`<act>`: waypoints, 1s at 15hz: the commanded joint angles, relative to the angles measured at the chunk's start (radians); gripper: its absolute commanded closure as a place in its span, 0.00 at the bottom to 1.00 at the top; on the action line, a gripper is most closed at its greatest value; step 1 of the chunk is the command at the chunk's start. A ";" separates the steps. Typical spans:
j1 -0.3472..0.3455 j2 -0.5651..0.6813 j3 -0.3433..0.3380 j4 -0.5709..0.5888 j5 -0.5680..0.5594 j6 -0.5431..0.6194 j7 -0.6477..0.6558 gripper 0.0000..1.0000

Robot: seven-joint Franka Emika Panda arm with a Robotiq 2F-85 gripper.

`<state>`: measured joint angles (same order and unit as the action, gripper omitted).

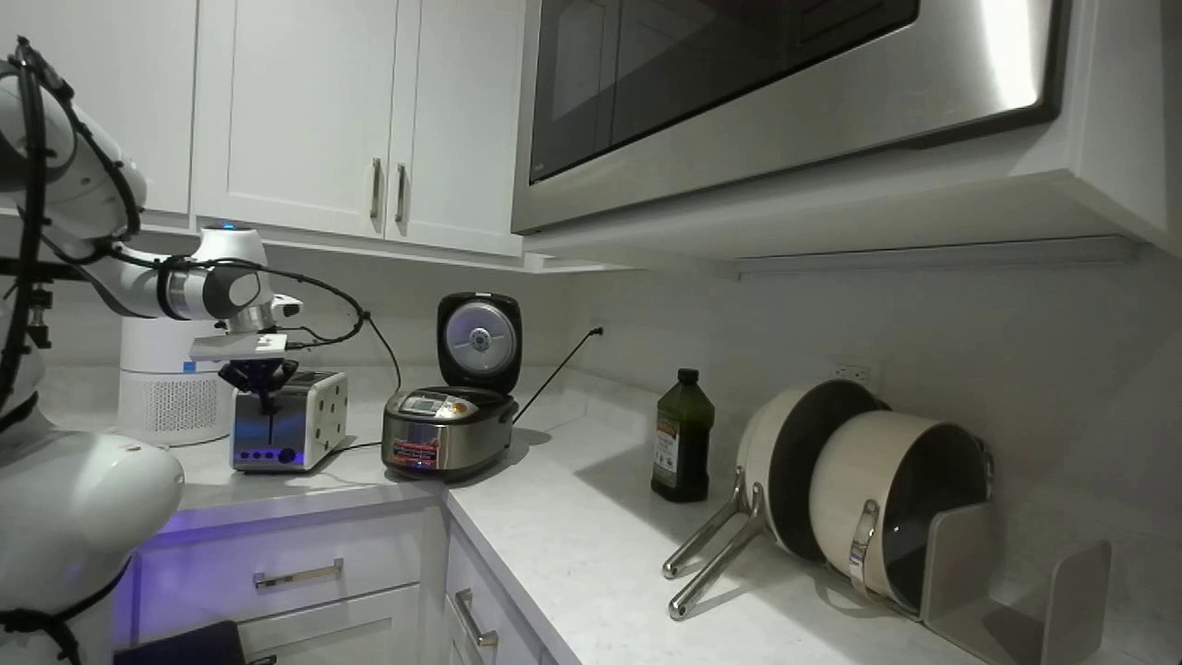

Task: Push the press handle on the toaster

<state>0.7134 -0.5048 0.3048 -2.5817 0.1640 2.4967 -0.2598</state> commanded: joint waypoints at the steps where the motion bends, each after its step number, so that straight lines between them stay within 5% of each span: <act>1: -0.011 0.047 0.011 0.027 -0.025 0.016 0.037 1.00; 15: -0.025 0.134 0.024 0.017 -0.066 0.018 0.050 1.00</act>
<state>0.7107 -0.4172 0.3103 -2.5757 0.1259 2.5058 -0.2462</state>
